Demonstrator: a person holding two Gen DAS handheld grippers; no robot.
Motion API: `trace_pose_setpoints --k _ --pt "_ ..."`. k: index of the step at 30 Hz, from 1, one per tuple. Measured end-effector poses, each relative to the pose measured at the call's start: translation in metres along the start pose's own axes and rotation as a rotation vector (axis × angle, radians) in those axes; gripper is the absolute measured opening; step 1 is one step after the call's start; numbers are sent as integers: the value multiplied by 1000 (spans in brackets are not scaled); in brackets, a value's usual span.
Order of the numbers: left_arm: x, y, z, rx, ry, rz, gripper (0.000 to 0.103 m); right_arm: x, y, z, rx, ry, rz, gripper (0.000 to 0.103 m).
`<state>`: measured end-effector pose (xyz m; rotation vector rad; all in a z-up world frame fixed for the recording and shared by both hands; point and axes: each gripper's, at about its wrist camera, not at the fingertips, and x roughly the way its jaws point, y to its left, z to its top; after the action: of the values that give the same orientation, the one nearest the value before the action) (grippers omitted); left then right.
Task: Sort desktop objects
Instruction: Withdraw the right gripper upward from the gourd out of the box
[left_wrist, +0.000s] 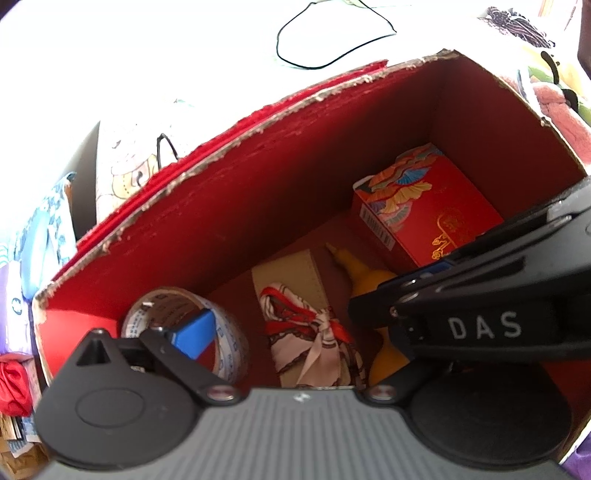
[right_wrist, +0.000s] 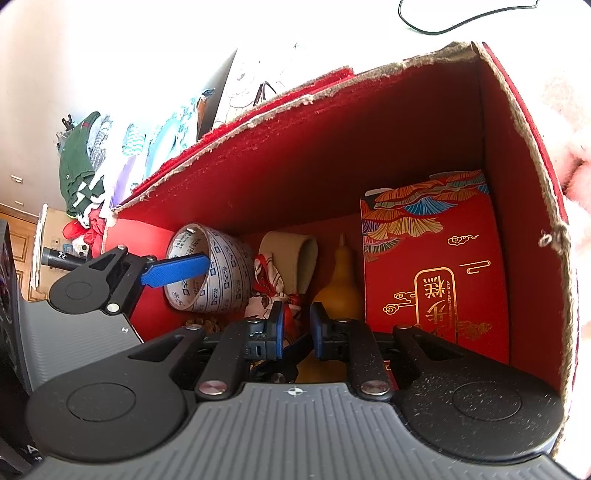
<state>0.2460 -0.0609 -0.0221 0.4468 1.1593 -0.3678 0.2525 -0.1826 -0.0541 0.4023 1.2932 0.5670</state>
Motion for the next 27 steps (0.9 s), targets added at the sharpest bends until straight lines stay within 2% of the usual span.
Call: trace_pose_setpoints --k 27 --pt "0 12 4 -20 -1 65 100 -4 2 -2 -20 -46 12 18"
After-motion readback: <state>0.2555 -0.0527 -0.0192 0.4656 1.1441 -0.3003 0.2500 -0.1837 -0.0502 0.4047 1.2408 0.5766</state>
